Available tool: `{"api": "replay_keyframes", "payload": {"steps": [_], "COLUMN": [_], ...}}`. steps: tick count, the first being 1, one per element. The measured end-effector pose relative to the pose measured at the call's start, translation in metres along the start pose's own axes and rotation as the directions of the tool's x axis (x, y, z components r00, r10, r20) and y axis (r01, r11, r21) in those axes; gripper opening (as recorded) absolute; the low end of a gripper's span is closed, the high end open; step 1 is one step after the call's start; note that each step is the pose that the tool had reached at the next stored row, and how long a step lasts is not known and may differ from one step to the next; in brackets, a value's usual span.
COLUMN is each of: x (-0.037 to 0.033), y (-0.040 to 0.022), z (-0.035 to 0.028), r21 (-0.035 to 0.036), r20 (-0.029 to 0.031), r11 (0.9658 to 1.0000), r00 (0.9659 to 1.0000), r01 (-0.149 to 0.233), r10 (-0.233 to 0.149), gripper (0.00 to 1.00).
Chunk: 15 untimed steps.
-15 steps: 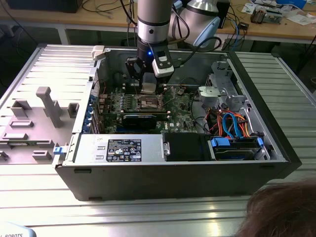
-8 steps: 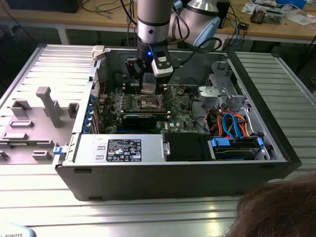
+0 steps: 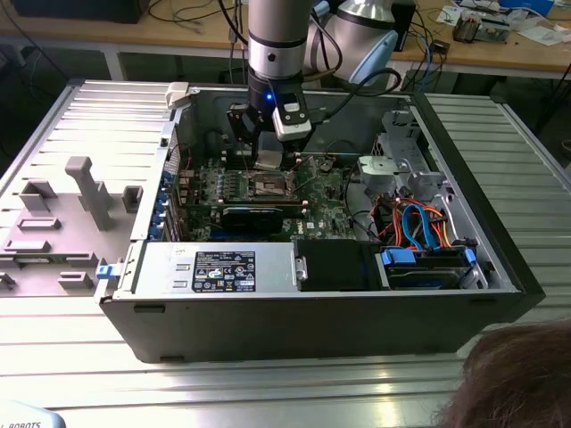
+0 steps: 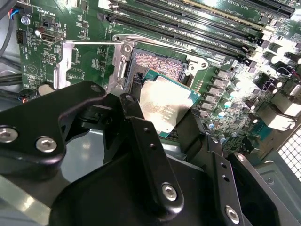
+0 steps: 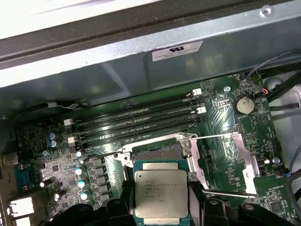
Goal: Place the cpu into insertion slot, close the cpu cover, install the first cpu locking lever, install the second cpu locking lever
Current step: 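Place the cpu into insertion slot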
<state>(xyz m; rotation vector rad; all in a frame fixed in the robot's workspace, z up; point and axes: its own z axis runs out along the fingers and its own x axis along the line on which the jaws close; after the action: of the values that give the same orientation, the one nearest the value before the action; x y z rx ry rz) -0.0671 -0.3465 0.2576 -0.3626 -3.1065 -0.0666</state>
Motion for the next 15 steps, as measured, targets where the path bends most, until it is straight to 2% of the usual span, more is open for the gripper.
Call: {"api": "replay_keyframes", "payload": {"steps": [15], "x": [0.0000], "y": [0.0000], "z": [0.0013], "r21": [0.0017], "r20": [0.0028], "r11": [0.9987], "r00": [0.9987], "r01": [-0.051], "r10": [0.051], "gripper": [0.54]}}
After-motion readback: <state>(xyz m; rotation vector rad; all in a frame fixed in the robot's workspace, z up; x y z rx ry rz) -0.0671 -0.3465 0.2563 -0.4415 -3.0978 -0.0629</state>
